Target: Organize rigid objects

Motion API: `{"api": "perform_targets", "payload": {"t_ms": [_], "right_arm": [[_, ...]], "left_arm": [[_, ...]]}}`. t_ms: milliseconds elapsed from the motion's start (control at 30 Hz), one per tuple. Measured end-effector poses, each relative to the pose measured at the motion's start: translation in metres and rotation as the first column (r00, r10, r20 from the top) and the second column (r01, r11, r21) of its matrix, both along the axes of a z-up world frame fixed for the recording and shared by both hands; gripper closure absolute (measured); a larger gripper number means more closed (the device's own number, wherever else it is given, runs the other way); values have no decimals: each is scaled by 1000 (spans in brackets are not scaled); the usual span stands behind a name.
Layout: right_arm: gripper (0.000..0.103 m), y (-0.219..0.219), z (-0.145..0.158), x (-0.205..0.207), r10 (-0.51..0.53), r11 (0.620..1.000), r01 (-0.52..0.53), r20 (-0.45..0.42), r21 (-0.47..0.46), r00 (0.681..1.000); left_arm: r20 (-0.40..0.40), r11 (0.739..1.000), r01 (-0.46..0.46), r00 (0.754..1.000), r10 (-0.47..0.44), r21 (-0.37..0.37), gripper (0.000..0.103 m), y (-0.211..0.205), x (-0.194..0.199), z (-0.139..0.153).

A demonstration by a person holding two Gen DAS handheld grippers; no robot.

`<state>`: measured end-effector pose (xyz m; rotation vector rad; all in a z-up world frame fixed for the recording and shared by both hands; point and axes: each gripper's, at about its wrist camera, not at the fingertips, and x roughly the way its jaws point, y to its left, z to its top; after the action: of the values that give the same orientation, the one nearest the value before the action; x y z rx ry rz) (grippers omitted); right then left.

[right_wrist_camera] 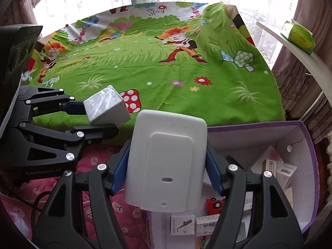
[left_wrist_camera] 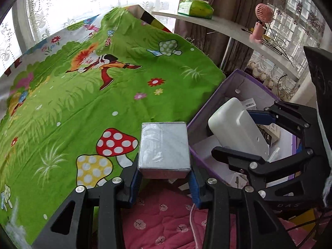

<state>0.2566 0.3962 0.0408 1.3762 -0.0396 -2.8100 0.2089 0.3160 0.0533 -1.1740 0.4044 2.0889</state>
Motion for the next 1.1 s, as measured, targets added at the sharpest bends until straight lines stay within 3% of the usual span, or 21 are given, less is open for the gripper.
{"api": "perform_targets", "payload": {"t_ms": [300,467,533,667,767,1100], "right_arm": [[34,53,6,43,-147,987,146,1,67,989],[34,82,2,66,-234,969,232,16,82,972],[34,92,-2,73,-268,961,265,28,79,963],[34,101,-13,80,-300,947,289,65,141,952],[34,108,-19,82,-310,948,301,78,105,948],[34,112,-22,76,-346,933,332,95,140,933]], "left_arm": [[7,993,118,993,-118,-21,62,73,21,9],[86,992,124,988,-126,35,62,105,32,3],[78,992,121,989,-124,42,62,113,41,-4],[78,992,121,989,-123,25,62,110,55,-20],[74,994,106,992,-106,5,62,105,53,-25],[5,999,53,999,-53,-9,62,94,46,-23]]}}
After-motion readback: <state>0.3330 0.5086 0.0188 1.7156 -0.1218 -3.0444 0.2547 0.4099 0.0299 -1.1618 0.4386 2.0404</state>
